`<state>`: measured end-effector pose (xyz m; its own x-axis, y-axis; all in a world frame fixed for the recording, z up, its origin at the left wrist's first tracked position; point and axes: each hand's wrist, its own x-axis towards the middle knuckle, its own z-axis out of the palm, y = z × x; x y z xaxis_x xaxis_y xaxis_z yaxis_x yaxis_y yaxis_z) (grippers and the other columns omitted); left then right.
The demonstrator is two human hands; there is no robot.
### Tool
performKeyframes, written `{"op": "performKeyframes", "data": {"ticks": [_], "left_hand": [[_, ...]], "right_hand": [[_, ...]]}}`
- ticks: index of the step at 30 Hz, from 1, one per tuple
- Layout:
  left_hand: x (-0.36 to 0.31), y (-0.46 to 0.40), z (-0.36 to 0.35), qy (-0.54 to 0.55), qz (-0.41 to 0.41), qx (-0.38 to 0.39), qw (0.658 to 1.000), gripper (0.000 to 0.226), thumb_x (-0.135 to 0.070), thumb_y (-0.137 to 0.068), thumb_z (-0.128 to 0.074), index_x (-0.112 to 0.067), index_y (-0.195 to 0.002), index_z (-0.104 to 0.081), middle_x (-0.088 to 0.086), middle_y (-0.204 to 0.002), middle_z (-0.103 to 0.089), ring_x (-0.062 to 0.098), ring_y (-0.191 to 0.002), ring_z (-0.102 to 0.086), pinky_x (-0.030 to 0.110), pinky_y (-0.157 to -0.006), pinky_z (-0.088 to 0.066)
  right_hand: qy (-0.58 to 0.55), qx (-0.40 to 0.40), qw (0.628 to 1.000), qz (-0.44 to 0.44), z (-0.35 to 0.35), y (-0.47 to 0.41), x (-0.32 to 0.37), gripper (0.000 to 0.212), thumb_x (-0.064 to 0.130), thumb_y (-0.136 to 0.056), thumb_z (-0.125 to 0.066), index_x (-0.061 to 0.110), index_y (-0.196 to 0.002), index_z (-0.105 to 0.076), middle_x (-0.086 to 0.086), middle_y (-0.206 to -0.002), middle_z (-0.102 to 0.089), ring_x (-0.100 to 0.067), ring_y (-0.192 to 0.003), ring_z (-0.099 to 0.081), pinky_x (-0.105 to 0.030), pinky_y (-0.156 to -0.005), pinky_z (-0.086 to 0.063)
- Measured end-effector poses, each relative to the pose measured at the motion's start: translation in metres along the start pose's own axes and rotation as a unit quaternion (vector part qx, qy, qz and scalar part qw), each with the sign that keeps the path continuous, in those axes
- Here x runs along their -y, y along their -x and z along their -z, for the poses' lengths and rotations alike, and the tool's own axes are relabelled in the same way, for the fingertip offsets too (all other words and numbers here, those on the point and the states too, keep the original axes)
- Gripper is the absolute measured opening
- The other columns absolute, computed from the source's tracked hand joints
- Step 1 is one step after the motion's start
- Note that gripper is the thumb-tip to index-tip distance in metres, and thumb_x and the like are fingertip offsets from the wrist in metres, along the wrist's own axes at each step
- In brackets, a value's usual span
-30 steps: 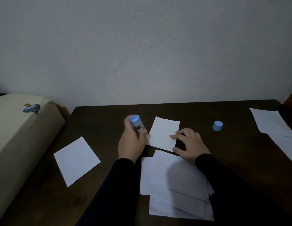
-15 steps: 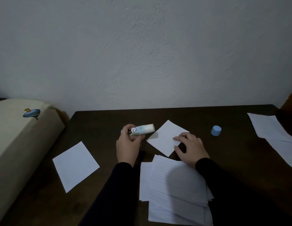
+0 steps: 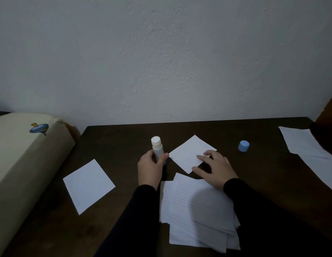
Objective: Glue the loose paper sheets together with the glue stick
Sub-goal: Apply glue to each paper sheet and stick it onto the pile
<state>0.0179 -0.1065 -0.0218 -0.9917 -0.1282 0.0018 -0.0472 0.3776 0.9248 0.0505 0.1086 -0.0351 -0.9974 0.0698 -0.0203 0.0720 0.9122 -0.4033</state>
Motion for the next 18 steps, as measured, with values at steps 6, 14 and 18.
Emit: {"op": "performKeyframes", "data": {"ticks": [6,14,18], "left_hand": [[0.003,-0.003,-0.002,-0.013,-0.003,0.012,1.0,0.037,-0.04,-0.082,-0.073,-0.023,-0.113,-0.063,-0.009,-0.107,-0.061,0.006,-0.097,-0.055,0.025,-0.083,-0.042],[0.004,-0.003,-0.003,-0.021,0.0,0.004,1.0,0.044,-0.04,-0.082,-0.073,-0.023,-0.12,-0.061,-0.005,-0.116,-0.061,0.008,-0.102,-0.053,0.026,-0.087,-0.042],[0.004,0.001,0.0,-0.04,-0.001,0.01,0.999,0.054,-0.037,-0.081,-0.075,-0.022,-0.128,-0.055,-0.005,-0.123,-0.057,0.008,-0.107,-0.051,0.029,-0.094,-0.045]], "right_hand": [[0.015,0.087,0.996,0.018,0.011,0.005,-0.009,0.113,0.092,-0.048,-0.057,0.041,-0.146,-0.031,0.012,-0.148,-0.02,-0.018,-0.135,-0.02,-0.039,-0.112,-0.022],[0.119,0.114,0.986,-0.017,0.015,0.0,0.013,0.121,0.096,-0.044,-0.053,0.036,-0.147,-0.028,0.002,-0.155,-0.019,-0.021,-0.143,-0.017,-0.061,-0.115,-0.007],[0.163,0.129,0.978,-0.031,0.016,0.003,0.027,0.124,0.097,-0.048,-0.047,0.03,-0.15,-0.022,-0.004,-0.157,-0.016,-0.025,-0.144,-0.016,-0.064,-0.113,-0.007]]}}
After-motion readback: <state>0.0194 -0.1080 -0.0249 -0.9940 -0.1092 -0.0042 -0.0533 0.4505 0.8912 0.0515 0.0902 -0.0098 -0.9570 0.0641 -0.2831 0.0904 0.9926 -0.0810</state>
